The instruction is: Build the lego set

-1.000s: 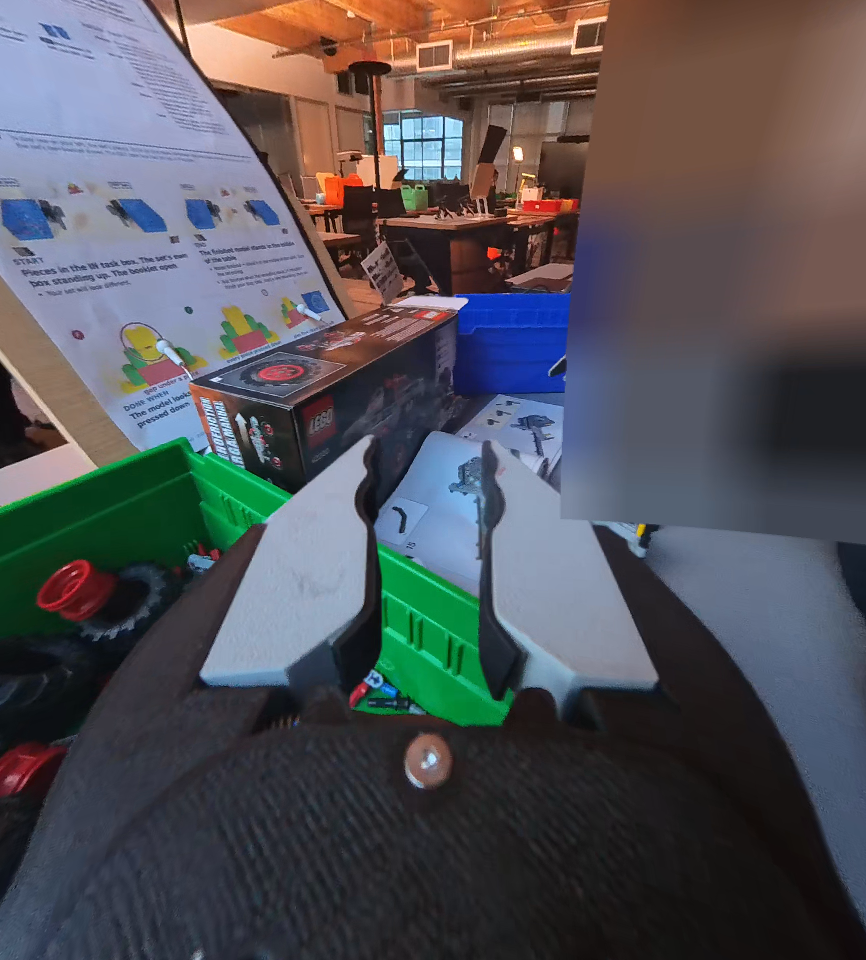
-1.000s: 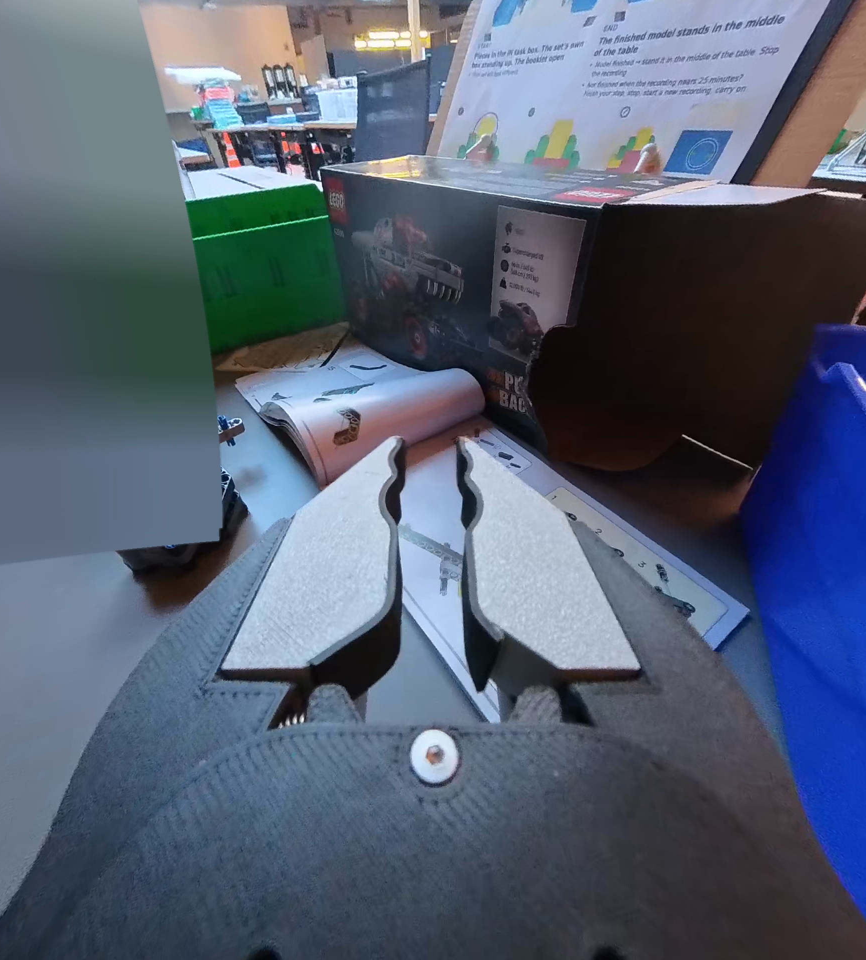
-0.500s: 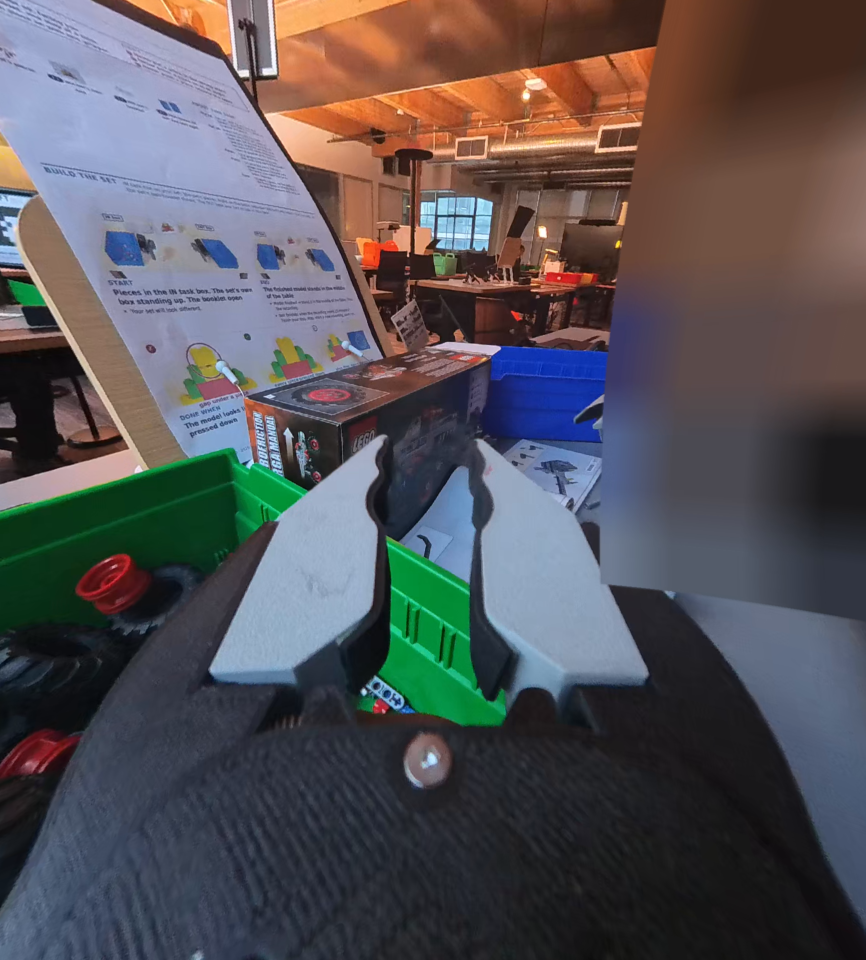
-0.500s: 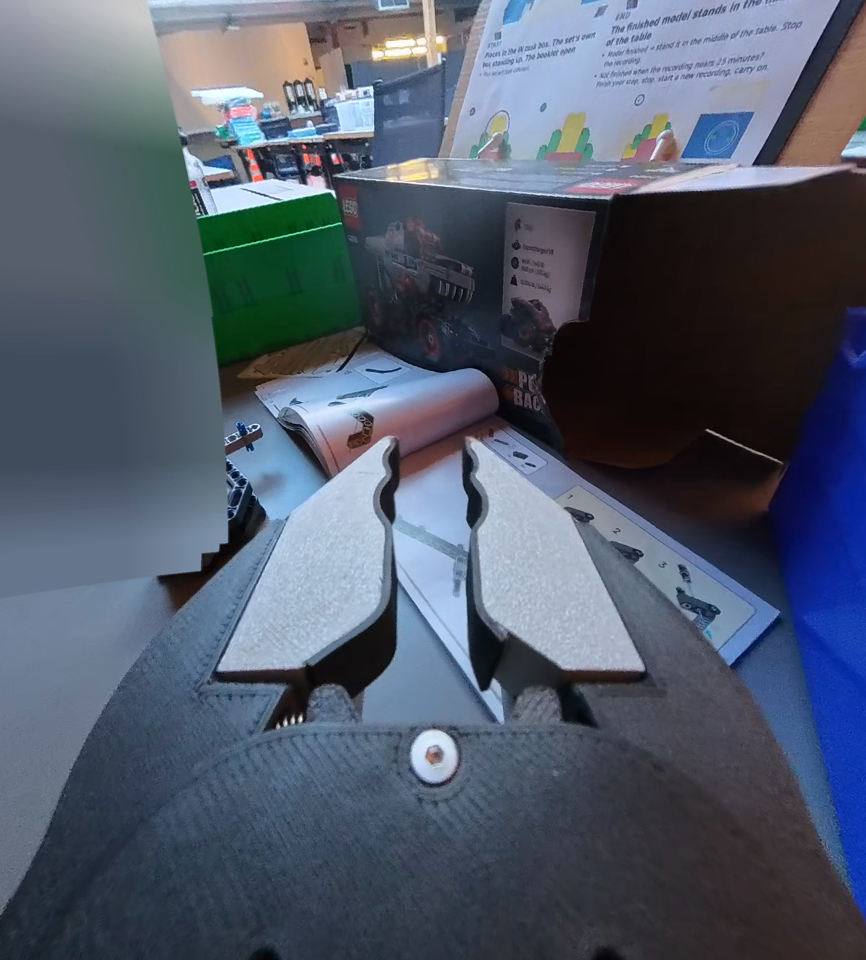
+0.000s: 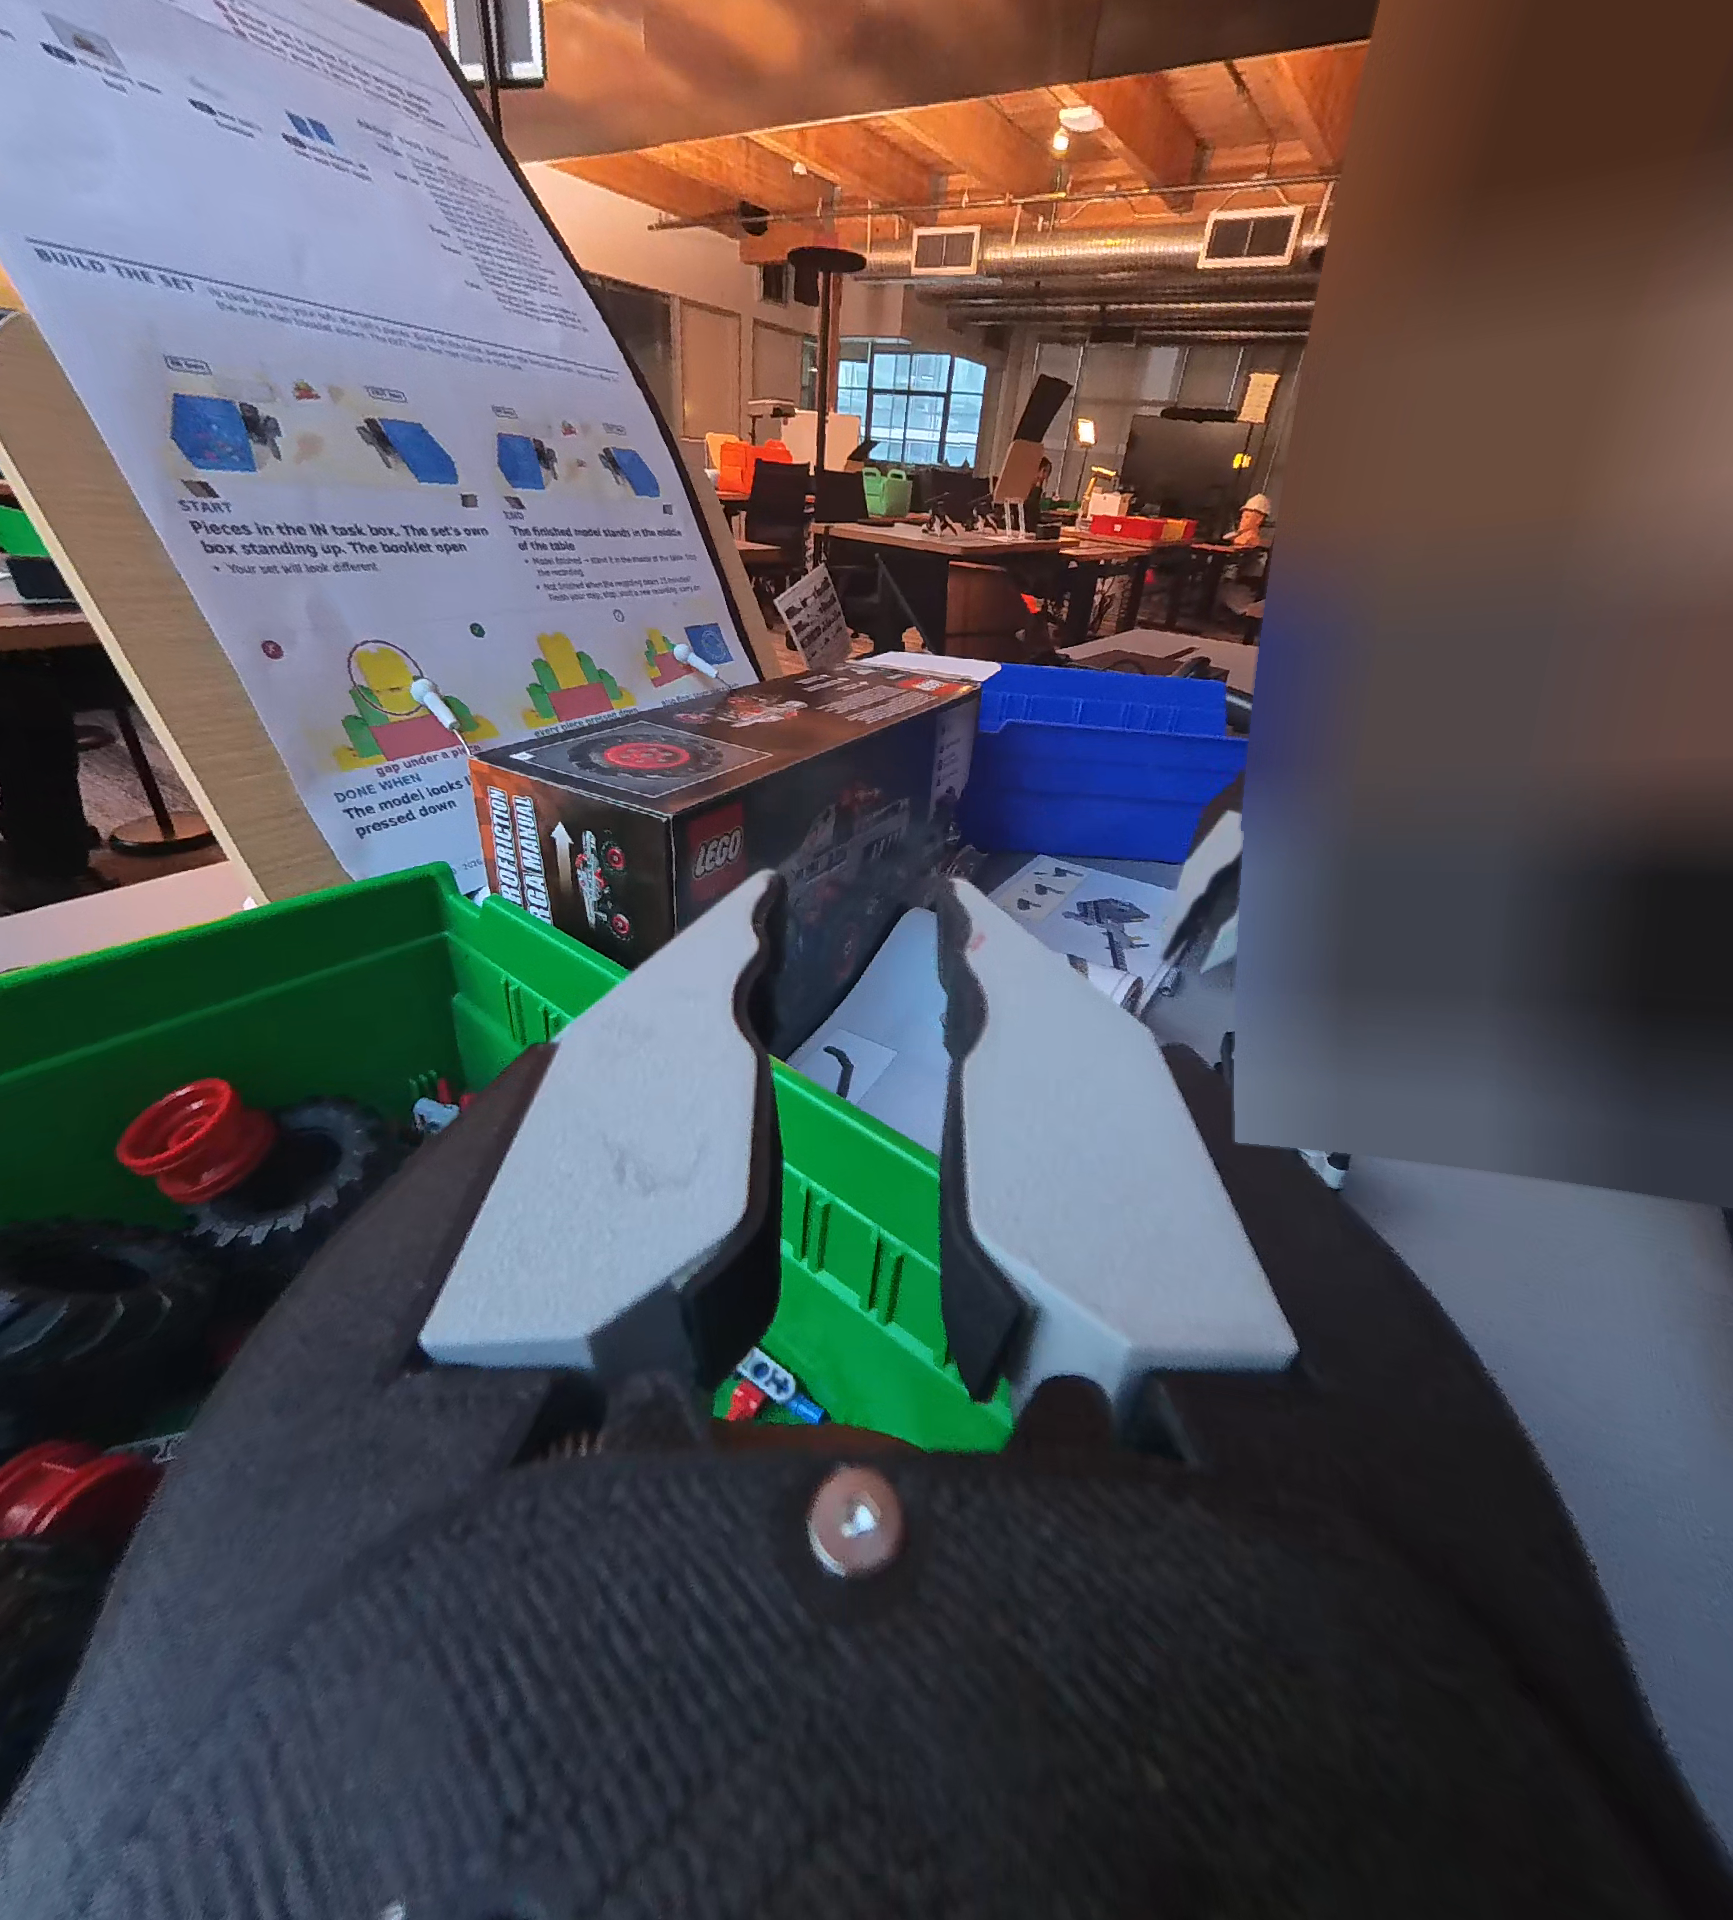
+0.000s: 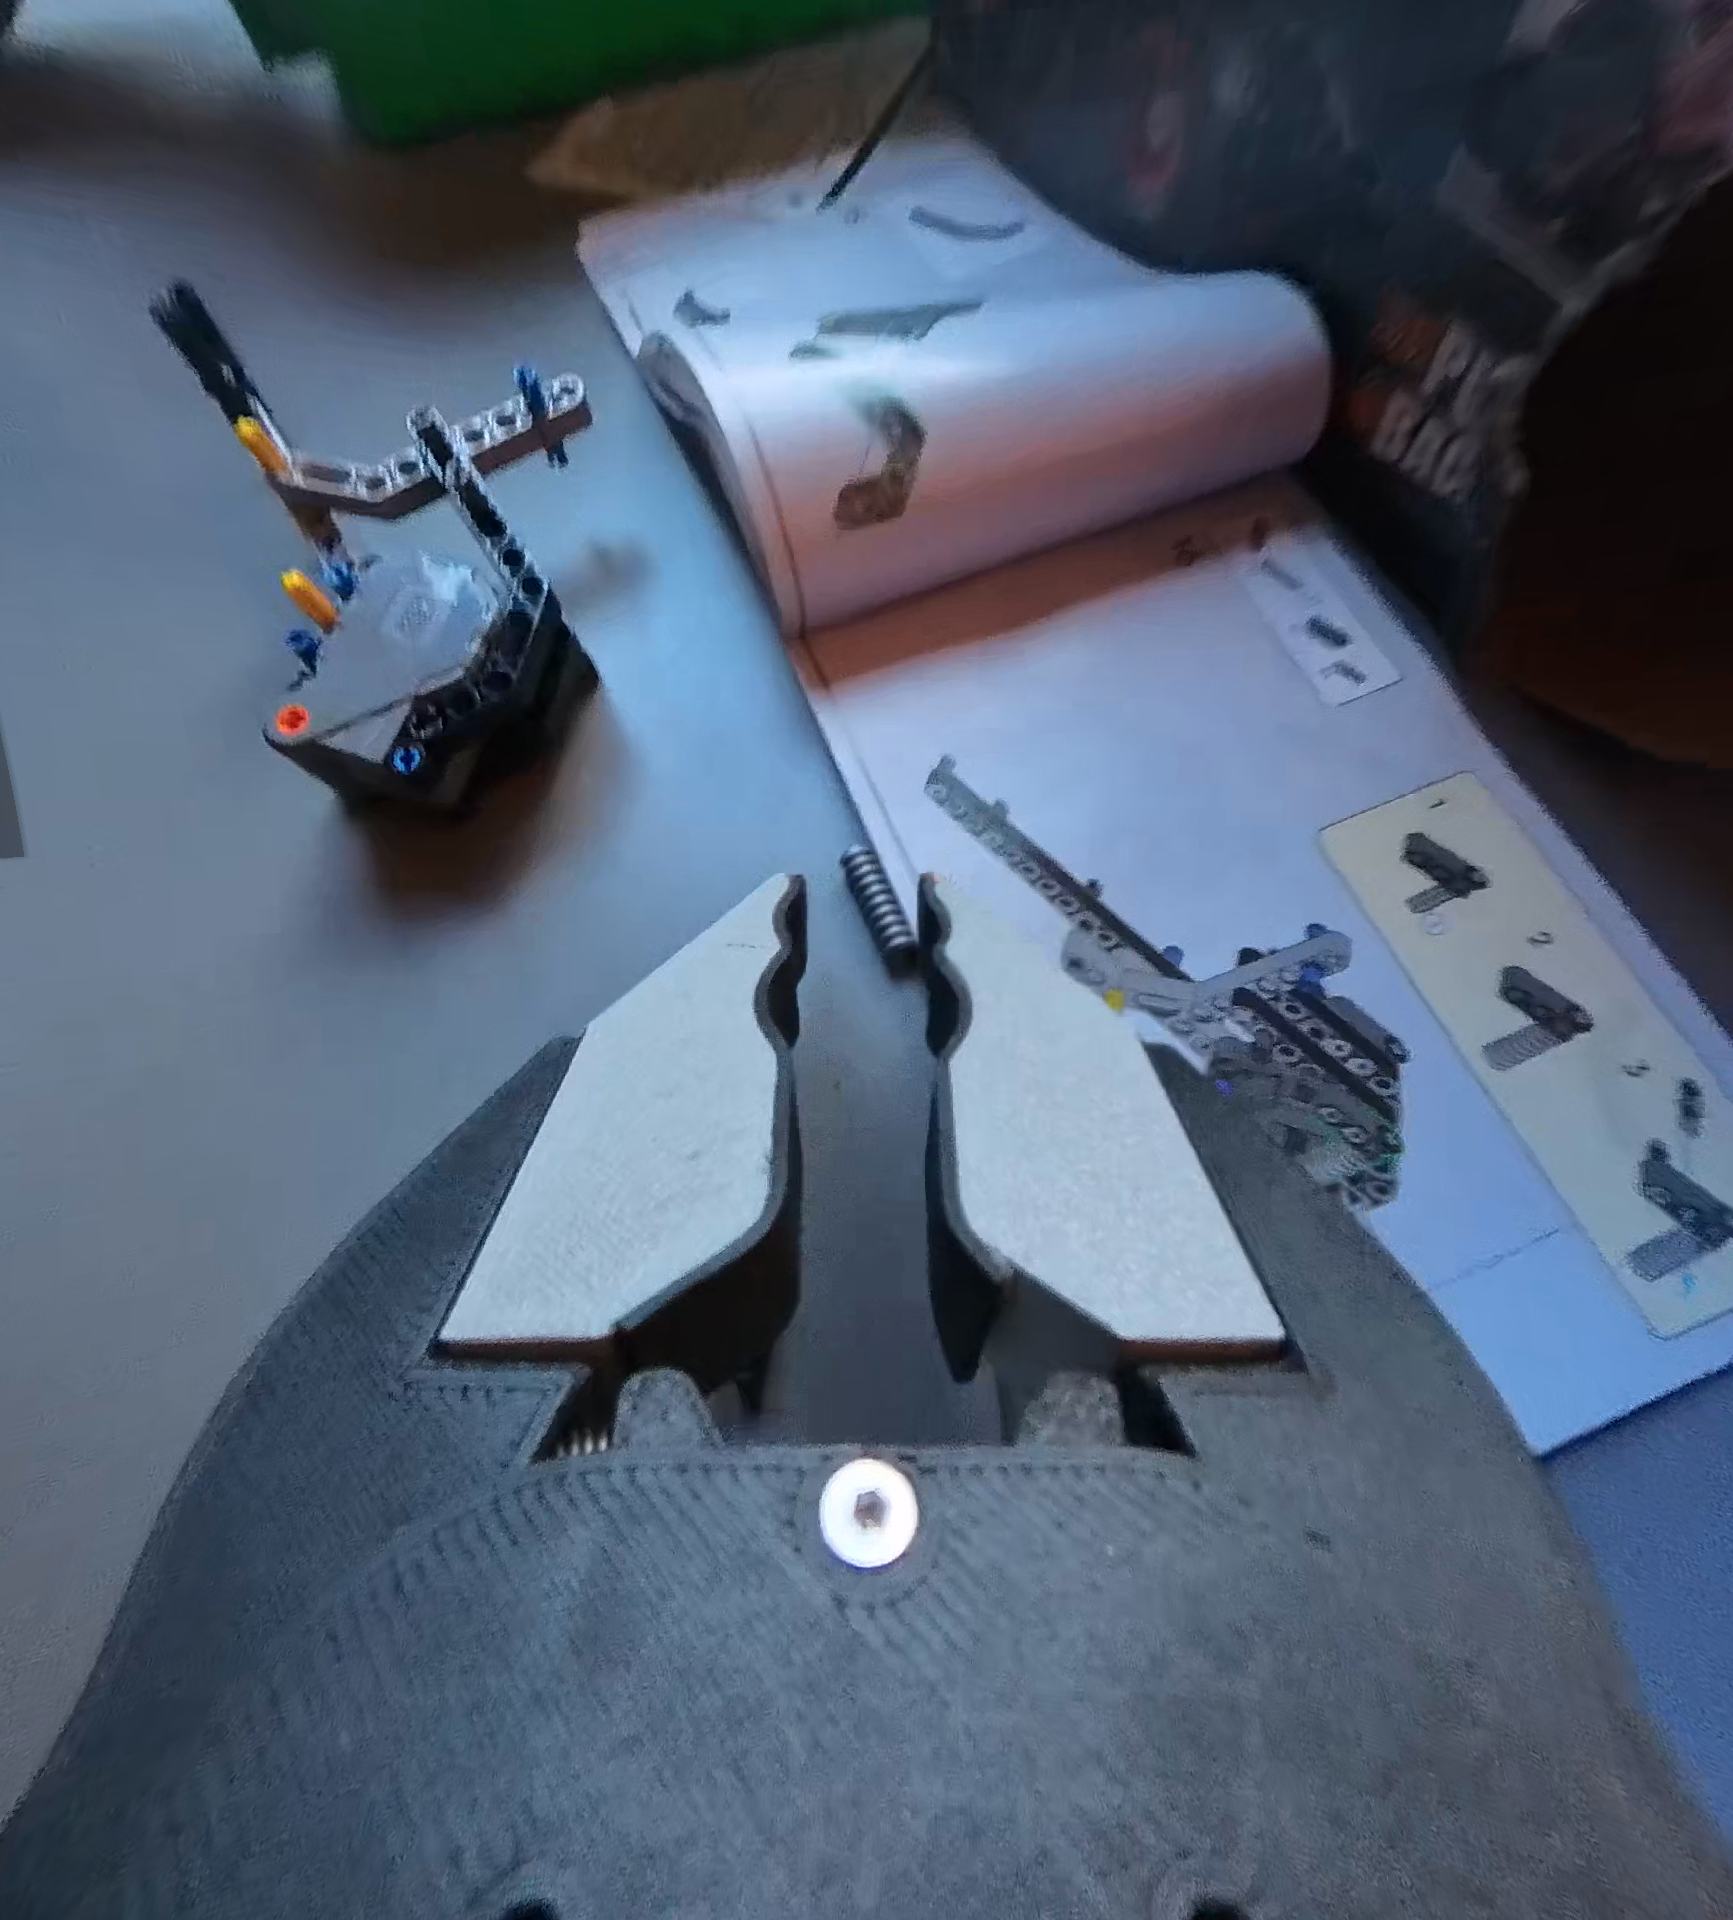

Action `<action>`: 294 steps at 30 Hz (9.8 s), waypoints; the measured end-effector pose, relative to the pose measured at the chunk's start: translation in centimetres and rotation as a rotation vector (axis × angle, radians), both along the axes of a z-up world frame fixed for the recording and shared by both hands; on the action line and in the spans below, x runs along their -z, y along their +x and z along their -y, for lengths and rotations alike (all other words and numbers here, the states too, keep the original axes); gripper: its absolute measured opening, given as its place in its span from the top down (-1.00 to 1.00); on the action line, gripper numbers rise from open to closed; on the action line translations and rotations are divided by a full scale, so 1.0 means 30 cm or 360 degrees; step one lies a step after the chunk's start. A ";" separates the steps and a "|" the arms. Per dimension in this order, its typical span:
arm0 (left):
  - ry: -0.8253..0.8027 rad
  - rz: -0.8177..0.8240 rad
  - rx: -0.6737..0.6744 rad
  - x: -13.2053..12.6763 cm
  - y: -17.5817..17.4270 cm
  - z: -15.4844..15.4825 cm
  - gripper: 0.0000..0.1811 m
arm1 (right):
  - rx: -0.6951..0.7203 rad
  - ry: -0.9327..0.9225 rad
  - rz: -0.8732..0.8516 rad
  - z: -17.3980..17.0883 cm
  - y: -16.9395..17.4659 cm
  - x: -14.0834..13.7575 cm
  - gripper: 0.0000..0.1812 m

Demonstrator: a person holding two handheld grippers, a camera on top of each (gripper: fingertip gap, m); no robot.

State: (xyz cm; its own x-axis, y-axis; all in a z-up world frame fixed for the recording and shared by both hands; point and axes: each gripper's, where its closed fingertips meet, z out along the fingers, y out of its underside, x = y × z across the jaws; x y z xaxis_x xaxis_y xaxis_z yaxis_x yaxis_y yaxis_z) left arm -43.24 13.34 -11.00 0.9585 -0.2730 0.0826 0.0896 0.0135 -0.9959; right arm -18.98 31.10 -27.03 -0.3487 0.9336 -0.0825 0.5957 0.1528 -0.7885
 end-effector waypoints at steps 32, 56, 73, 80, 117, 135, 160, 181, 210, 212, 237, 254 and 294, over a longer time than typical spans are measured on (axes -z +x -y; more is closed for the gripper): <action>-0.0067 0.0036 0.0001 0.025 0.001 -0.014 0.72 | 0.0586 0.0110 -0.0506 -0.285 0.055 -0.218 1.00; -0.0091 -0.0026 -0.0100 0.010 -0.014 -0.015 0.72 | 0.0629 0.0421 -0.0588 -0.316 0.058 -0.239 1.00; -0.0648 -0.0193 -0.0843 0.146 -0.358 0.116 0.81 | 0.0896 0.0669 -0.0496 -0.370 0.063 -0.199 0.94; -0.0675 -0.0111 -0.0983 0.167 -0.422 0.117 1.00 | 0.0847 0.0657 -0.0485 -0.312 0.011 -0.185 0.95; -0.0664 -0.0246 -0.0728 0.199 -0.304 0.063 0.82 | 0.0942 0.0602 -0.0658 -0.351 0.033 -0.236 1.00; -0.0587 -0.0289 -0.0827 0.160 -0.340 0.087 0.81 | 0.0884 0.0718 -0.0630 -0.339 0.027 -0.227 1.00; -0.0273 -0.0266 -0.0960 0.007 -0.364 0.156 0.84 | 0.0811 0.0606 -0.0652 -0.317 0.014 -0.226 1.00; -0.2645 -0.0818 -0.0924 0.549 -0.520 0.365 1.00 | 0.0592 0.0396 -0.0871 -0.157 0.031 -0.314 1.00; -0.2611 -0.0295 -0.0853 0.564 -0.487 0.342 1.00 | 0.0481 0.0447 -0.0963 -0.090 0.038 -0.366 1.00; -0.2594 -0.0285 -0.0861 0.558 -0.487 0.344 1.00 | 0.0467 0.0462 -0.0966 -0.083 0.037 -0.367 1.00; -0.2768 -0.0210 -0.1032 0.563 -0.502 0.369 0.99 | 0.0364 0.0574 -0.1014 -0.022 0.040 -0.395 1.00; -0.2663 -0.0260 -0.0799 0.564 -0.473 0.344 0.99 | 0.0335 0.0610 -0.1003 -0.010 0.038 -0.388 1.00; -0.0285 -0.0723 0.0344 0.142 0.801 -0.266 1.00 | -0.0306 -0.0408 -0.1033 0.339 0.013 -0.455 0.97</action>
